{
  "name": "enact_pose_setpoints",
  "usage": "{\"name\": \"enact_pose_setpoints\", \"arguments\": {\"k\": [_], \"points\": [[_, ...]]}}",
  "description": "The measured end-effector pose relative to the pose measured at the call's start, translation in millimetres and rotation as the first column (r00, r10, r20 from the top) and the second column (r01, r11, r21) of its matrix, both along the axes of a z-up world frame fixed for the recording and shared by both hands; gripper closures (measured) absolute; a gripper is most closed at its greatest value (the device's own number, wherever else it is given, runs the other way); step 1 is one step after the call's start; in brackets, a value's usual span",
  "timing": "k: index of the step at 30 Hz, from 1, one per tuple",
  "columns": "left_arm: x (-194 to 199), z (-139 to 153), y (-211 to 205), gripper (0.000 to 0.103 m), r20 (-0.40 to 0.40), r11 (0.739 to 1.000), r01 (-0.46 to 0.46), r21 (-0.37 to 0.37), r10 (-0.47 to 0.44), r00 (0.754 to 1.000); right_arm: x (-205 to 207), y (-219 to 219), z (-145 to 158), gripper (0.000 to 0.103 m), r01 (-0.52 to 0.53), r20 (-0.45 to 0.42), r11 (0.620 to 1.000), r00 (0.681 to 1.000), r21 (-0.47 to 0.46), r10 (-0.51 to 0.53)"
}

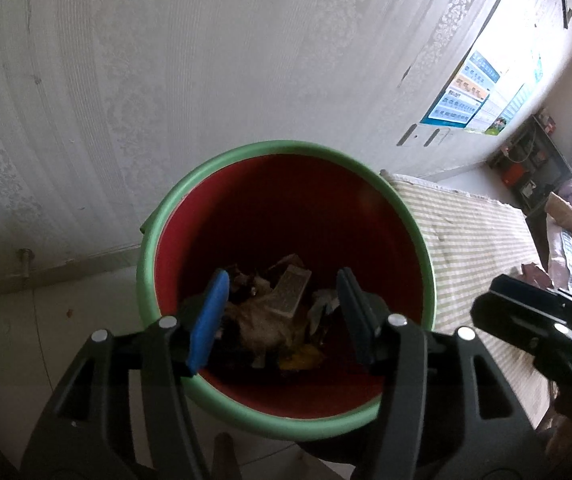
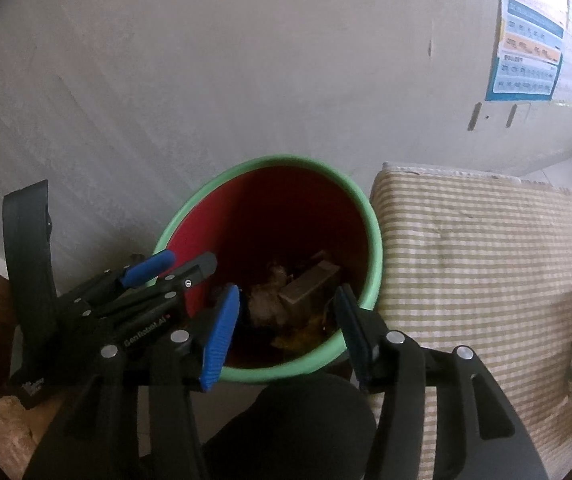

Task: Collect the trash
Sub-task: 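Open both grippers over the green bin to drop the paper ball and yellow wrapper, then grasp the yellow snack wrapper with the right gripper while the left grasps the white-grey wrapper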

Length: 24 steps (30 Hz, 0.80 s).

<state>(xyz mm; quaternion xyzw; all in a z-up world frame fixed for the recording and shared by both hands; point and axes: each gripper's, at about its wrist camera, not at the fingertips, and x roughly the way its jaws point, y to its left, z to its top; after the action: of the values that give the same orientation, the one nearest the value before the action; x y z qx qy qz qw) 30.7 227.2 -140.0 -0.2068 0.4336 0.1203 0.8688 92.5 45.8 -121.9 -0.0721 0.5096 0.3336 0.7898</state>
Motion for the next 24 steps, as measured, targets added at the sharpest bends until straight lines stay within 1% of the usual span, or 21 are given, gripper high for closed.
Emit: {"name": "enact_pose_setpoints", "arguments": {"k": [1,2,3,5,9,12,15,16,18,21,22,23,24], "points": [[0,1,-1,0.049,0.000,1.000,0.005,0.000,-0.005,1.000,0,-4,1,0.053,0.009,0.001,1.000,1.000,0.001,-0.009],[-1,2,-2,0.049,0.002,1.000,0.008,0.001,-0.008,1.000,-1,-10,1,0.051,0.022,0.001,1.000,1.000,0.003,-0.022],[-3,2,-3,0.049,0.003,1.000,0.010,0.002,-0.010,1.000,-1,-14,2,0.047,0.033,0.000,0.999,0.999,0.004,-0.033],[-1,5,-7,0.047,0.007,1.000,0.016,0.002,-0.016,1.000,-2,-30,3,0.045,0.072,-0.004,0.997,0.997,0.008,-0.072],[0,9,-19,0.045,0.012,0.999,0.040,0.001,-0.040,0.999,-4,-69,-2,0.044,0.158,-0.024,0.987,0.987,0.008,-0.158],[3,14,-34,0.045,0.012,0.997,0.071,0.012,-0.071,0.997,-7,-109,-7,0.044,0.246,-0.034,0.969,0.969,0.010,-0.245],[4,17,-48,0.044,0.014,0.995,0.100,0.016,-0.100,0.995,-11,-157,-17,0.044,0.350,-0.027,0.937,0.936,-0.003,-0.350],[5,19,-54,0.043,0.016,0.994,0.112,0.021,-0.112,0.994,-11,-182,-23,0.044,0.400,-0.027,0.916,0.916,-0.021,-0.400],[6,22,-63,0.041,0.018,0.991,0.128,0.029,-0.129,0.992,-12,-213,-28,0.045,0.463,-0.026,0.885,0.885,-0.048,-0.464],[9,25,-81,0.041,0.011,0.987,0.157,0.035,-0.158,0.987,-10,-274,-30,0.045,0.585,0.021,0.807,0.811,-0.082,-0.585],[10,25,-85,0.040,0.008,0.986,0.162,0.035,-0.162,0.987,-7,-298,-30,0.044,0.633,0.051,0.767,0.774,-0.103,-0.632],[11,25,-91,0.040,0.001,0.985,0.171,0.033,-0.171,0.985,-4,-311,-30,0.045,0.658,0.064,0.745,0.753,-0.112,-0.655],[13,25,-99,0.040,-0.006,0.983,0.183,0.030,-0.183,0.983,1,-328,-31,0.045,0.690,0.078,0.714,0.723,-0.117,-0.686]]}}
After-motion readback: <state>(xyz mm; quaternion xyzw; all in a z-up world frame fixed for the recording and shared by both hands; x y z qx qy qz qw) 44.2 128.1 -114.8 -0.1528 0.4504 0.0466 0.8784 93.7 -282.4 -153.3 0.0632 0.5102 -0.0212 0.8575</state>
